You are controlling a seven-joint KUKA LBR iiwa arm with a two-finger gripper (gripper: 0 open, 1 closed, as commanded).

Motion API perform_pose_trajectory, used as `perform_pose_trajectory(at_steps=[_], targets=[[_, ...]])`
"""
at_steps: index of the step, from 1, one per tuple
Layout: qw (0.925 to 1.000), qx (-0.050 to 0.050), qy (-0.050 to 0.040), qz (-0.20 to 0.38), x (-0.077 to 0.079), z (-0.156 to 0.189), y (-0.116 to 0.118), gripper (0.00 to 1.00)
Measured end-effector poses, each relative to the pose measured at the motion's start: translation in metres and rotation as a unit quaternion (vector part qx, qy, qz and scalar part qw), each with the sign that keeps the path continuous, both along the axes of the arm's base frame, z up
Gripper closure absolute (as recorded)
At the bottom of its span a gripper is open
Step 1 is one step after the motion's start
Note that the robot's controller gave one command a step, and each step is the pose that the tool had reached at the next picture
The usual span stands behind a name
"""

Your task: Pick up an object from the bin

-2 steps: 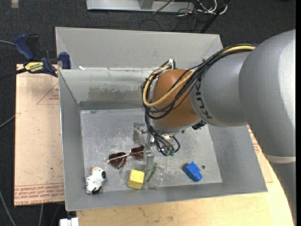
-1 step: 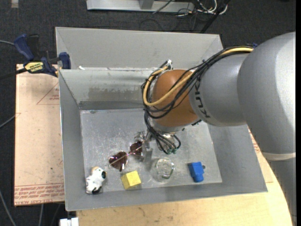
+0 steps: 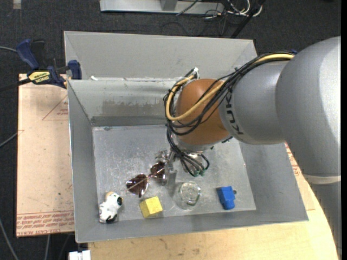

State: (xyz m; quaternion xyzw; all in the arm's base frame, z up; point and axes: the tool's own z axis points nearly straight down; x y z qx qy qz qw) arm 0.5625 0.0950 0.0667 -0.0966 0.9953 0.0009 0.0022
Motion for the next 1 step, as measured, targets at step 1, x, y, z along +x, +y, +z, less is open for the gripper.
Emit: perform_pose_trajectory(at_steps=[1], targets=[[1.0, -0.001, 0.003, 0.004, -0.0015, 0.0064, -0.0004, 1.0]])
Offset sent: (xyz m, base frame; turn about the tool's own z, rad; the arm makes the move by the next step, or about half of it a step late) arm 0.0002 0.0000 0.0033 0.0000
